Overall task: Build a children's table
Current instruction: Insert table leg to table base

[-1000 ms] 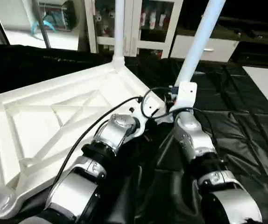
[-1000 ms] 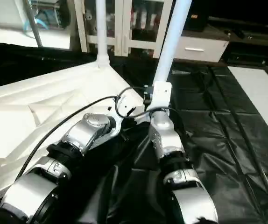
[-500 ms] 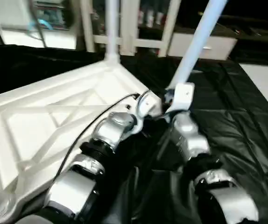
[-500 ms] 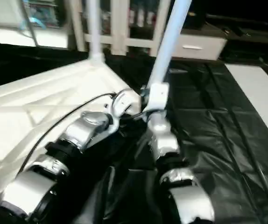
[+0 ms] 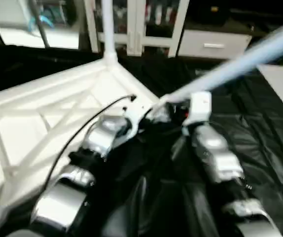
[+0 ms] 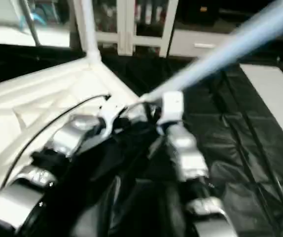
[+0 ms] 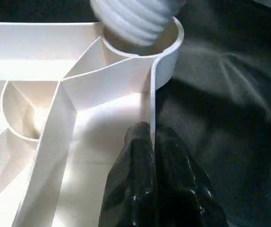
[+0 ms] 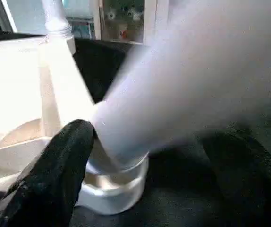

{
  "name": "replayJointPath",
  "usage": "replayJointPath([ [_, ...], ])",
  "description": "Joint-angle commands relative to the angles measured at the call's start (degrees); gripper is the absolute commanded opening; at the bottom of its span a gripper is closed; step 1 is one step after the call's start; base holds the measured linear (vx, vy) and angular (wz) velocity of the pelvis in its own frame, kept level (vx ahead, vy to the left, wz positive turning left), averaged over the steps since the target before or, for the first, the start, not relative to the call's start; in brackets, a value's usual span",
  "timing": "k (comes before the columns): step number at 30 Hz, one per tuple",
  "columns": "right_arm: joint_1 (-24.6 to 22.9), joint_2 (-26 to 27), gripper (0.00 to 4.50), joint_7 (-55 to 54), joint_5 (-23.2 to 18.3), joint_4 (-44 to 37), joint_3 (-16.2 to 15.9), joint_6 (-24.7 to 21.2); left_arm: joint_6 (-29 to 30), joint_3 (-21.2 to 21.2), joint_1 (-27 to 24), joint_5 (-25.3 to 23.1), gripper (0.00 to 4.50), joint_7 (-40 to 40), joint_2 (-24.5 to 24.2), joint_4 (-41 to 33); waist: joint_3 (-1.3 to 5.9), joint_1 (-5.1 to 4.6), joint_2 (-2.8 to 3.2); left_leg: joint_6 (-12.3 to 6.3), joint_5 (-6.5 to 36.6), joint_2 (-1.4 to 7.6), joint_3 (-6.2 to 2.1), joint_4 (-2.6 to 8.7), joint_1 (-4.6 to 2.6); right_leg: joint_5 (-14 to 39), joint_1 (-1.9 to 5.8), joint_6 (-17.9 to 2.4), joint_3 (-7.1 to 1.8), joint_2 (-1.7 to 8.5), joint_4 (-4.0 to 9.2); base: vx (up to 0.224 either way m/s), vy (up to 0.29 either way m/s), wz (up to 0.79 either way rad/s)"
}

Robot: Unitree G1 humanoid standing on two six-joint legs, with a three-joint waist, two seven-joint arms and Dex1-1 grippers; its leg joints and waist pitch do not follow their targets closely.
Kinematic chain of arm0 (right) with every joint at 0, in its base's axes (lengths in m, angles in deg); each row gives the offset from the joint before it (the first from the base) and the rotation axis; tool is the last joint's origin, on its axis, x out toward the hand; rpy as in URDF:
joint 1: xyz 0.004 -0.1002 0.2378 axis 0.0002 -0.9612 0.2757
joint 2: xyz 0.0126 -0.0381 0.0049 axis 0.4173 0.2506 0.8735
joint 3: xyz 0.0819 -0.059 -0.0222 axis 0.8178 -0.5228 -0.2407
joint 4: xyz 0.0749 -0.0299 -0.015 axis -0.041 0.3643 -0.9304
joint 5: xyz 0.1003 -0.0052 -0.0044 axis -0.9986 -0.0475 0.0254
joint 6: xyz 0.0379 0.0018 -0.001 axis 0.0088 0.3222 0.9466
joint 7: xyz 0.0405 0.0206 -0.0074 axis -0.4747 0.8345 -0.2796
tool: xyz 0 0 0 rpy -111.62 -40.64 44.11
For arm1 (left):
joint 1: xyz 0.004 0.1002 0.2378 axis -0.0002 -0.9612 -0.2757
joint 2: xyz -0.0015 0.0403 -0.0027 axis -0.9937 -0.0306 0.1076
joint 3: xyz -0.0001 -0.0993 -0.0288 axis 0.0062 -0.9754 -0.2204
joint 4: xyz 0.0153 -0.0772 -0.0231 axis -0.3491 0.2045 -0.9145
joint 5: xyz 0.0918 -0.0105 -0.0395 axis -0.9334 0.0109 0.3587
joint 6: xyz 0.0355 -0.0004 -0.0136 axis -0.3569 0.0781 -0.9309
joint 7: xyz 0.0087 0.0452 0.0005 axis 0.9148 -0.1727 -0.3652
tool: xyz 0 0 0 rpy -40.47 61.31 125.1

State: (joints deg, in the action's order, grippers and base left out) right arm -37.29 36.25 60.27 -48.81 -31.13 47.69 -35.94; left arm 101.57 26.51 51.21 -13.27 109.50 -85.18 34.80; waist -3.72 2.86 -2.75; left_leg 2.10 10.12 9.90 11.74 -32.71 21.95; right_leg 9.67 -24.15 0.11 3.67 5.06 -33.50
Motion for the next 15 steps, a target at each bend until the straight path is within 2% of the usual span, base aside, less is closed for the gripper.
replayJointPath([
  [1,-2.00,-0.98,4.31,1.28,-1.11,-5.08,0.09,-2.89,-1.71,0.29,-1.08,1.10,0.00,0.64,-0.13,-2.20,3.77,0.50,0.11,-6.19,6.77,3.59,-1.26,3.28,-1.70,2.22,3.55,-16.24,-2.78,3.75,2.62,0.000,0.000,0.00],
  [3,-2.82,-1.33,4.31,1.62,-1.02,-6.28,-0.13,-3.62,-1.53,0.36,-1.36,1.09,0.00,0.70,-0.25,-2.51,3.87,0.26,0.12,-4.47,8.03,3.47,-1.40,3.40,-1.59,4.05,3.54,-15.45,-2.74,3.71,2.74,0.000,0.000,0.00],
  [4,-3.95,-1.28,4.31,1.81,-1.46,-7.73,0.06,-4.13,-1.48,0.50,-1.78,0.91,0.00,0.77,-0.47,-2.87,3.90,0.28,-0.06,-4.19,7.74,3.47,-1.35,3.32,-1.63,3.63,3.49,-15.18,-2.79,3.68,2.74,0.000,0.000,0.00],
  [6,-5.58,-0.81,4.31,1.36,-2.25,-9.50,0.58,-5.11,-1.44,0.87,-2.45,0.54,0.00,1.06,-0.92,-3.36,3.97,0.34,0.03,-4.44,6.35,3.48,-1.45,3.32,-1.42,1.98,3.65,-15.07,-2.80,3.70,2.44,0.000,0.000,0.00],
  [9,-7.36,-0.56,4.31,2.26,-3.08,-11.32,0.27,-5.32,-1.54,0.98,-3.09,0.38,0.00,1.35,-1.30,-3.85,4.21,0.43,0.07,-5.19,5.06,3.38,-1.33,3.07,-1.50,-0.48,3.62,-15.68,-2.78,3.70,2.26,0.000,0.000,0.00],
  [10,-8.16,-0.42,4.31,2.18,-3.02,-11.63,0.16,-5.29,-1.45,1.20,-3.48,0.26,0.00,1.72,-1.66,-4.24,4.20,0.39,0.02,-5.29,5.09,3.32,-1.34,3.06,-1.43,-0.47,3.67,-15.78,-2.77,3.73,2.25,0.000,0.000,0.00],
  [11,-8.88,-0.33,4.31,2.14,-3.07,-12.21,0.12,-5.50,-1.38,1.42,-3.87,0.11,0.00,2.05,-2.01,-4.74,4.26,0.46,0.24,-5.26,5.12,3.35,-1.39,3.07,-1.47,-0.35,3.70,-15.89,-2.76,3.78,2.23,0.000,0.000,0.00],
  [12,-9.42,-0.25,4.31,2.11,-3.10,-12.55,0.08,-5.56,-1.40,1.37,-4.14,0.08,0.00,2.05,-2.21,-4.95,4.23,0.42,0.09,-5.17,5.53,3.37,-1.38,3.05,-1.42,0.29,3.73,-15.76,-2.78,3.81,2.29,0.000,0.000,0.00],
  [13,-9.80,-0.11,4.31,2.24,-3.22,-12.69,-0.04,-5.66,-1.54,1.46,-4.26,-0.10,0.00,2.20,-2.52,-4.83,4.44,0.59,0.82,-4.95,5.49,3.38,-1.49,3.03,-1.55,0.30,3.78,-15.82,-2.76,3.84,2.20,0.000,0.000,0.00],
  [14,-9.80,-0.11,4.31,2.24,-3.22,-12.69,-0.04,-5.66,-1.54,1.46,-4.26,-0.10,0.00,2.20,-2.52,-4.83,4.31,0.35,0.44,-4.84,5.79,3.34,-1.40,3.06,-1.42,0.38,3.70,-15.76,-2.75,3.67,2.34,0.000,0.000,0.00],
  [15,-10.39,0.41,4.31,1.95,-3.68,-13.43,0.28,-7.44,-1.47,1.52,-4.44,-0.13,0.00,2.45,-2.83,-4.70,4.33,0.43,0.45,-4.63,6.38,3.27,-1.39,3.07,-1.45,1.07,3.76,-15.59,-2.78,3.66,2.45,0.000,0.000,0.00],
])
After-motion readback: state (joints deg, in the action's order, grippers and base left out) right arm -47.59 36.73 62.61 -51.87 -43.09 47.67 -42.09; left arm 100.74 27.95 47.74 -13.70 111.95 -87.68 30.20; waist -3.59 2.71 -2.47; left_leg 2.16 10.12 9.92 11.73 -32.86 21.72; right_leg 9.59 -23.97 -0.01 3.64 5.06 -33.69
